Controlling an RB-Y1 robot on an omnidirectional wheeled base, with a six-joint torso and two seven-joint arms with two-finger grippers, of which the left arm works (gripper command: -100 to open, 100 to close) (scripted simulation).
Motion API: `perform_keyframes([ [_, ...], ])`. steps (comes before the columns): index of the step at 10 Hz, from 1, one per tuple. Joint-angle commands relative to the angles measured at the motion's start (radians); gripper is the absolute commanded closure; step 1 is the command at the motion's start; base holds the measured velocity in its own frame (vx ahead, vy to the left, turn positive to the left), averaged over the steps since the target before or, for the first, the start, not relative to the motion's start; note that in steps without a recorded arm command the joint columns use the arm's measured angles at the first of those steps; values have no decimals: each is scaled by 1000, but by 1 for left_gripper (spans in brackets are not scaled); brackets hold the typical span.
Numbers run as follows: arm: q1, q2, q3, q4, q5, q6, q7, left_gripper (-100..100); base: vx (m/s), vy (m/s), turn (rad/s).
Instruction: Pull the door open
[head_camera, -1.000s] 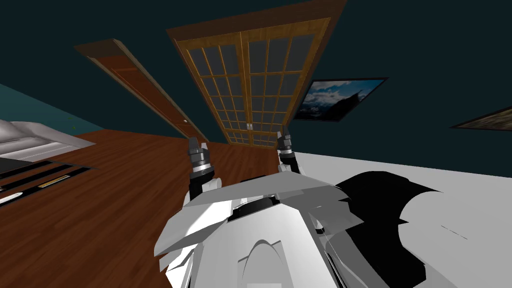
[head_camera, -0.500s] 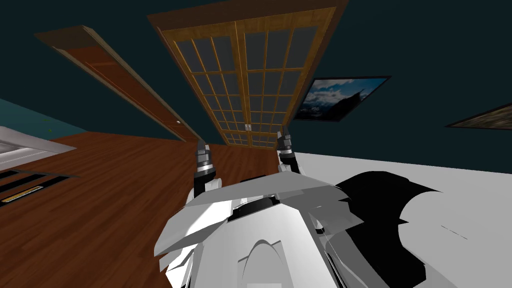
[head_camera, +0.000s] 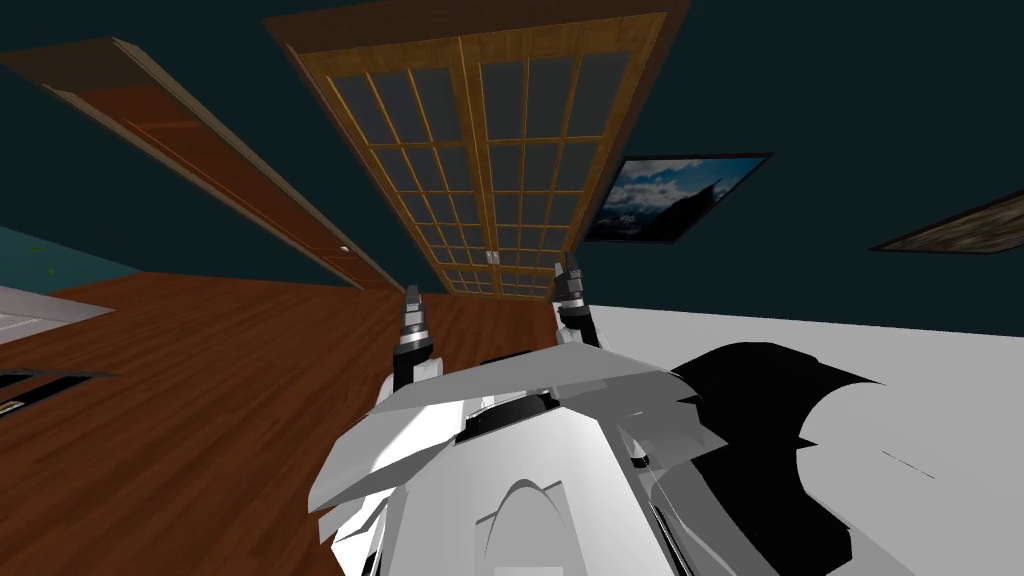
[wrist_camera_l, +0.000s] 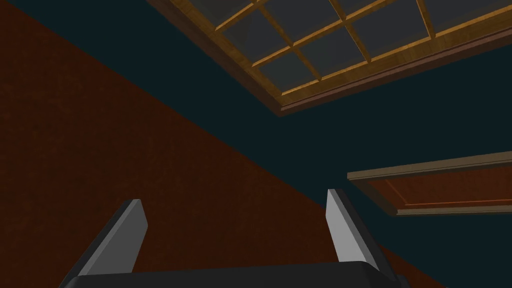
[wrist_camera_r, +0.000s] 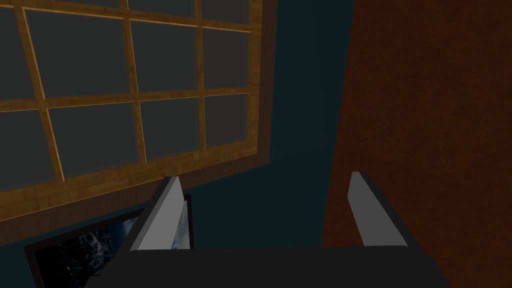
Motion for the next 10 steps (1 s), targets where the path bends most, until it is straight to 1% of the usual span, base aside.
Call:
perform_keyframes([
  [1,-8,6,5,32,-7,-9,-31,-100,129,3,-63],
  [5,-26,21,21,106,-18,-33,-89,-100,99,-5,-57],
  [6,-36,28,29,145,-23,-45,-119,-100,141,-1,-102],
  [10,-57,41,46,228,-35,-72,-183,-100,117,-8,-71],
])
